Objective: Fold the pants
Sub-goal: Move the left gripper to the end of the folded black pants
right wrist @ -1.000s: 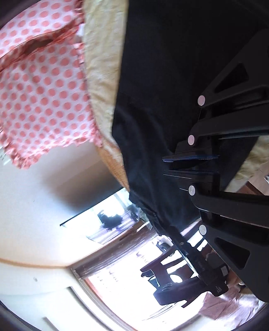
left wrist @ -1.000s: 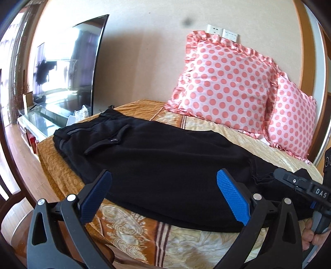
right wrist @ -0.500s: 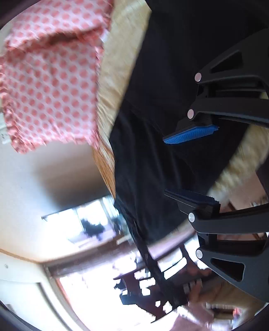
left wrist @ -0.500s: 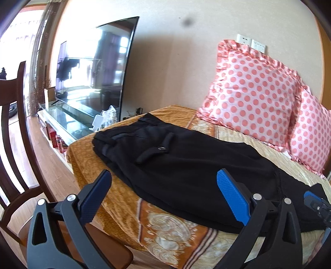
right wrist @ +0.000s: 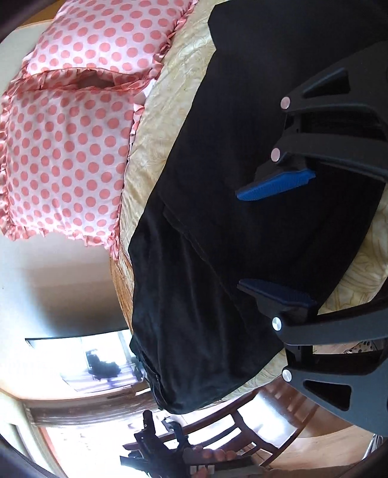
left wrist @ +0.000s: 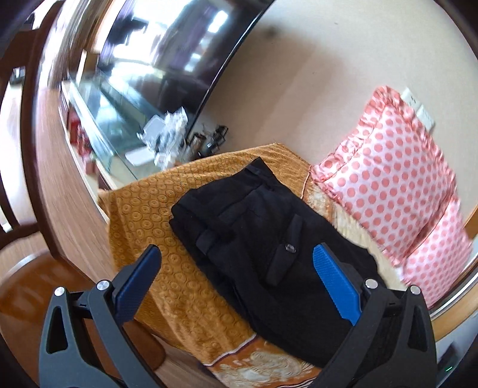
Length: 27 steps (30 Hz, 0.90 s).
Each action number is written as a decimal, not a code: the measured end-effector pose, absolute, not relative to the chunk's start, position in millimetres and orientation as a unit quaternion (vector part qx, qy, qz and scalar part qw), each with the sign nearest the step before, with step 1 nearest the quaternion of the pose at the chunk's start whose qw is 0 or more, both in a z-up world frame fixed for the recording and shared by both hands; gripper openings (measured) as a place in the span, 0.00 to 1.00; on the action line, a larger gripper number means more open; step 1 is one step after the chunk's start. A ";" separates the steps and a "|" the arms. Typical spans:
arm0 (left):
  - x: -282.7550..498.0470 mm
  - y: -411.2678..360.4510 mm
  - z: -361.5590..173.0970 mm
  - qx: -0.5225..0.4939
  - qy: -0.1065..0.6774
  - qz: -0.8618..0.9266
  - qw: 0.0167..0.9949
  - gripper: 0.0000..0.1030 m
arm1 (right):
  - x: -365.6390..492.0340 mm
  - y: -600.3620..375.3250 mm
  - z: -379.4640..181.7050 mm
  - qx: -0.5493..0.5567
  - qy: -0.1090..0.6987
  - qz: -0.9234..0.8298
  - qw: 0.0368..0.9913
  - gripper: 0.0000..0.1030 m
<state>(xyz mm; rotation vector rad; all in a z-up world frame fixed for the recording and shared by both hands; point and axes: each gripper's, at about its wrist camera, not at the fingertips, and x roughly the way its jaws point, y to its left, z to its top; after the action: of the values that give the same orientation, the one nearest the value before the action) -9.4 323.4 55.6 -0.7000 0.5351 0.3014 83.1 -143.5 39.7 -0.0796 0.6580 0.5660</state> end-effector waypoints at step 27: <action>11.3 325.2 21.9 -0.574 0.297 0.000 0.763 0.97 | 79.8 -144.7 38.2 -0.042 0.308 0.272 0.911 0.65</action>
<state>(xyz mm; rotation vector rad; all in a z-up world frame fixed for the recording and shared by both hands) 11.3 325.2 21.9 -1.2481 0.6454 0.0000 79.8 -144.7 38.2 -0.0858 0.6350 0.5615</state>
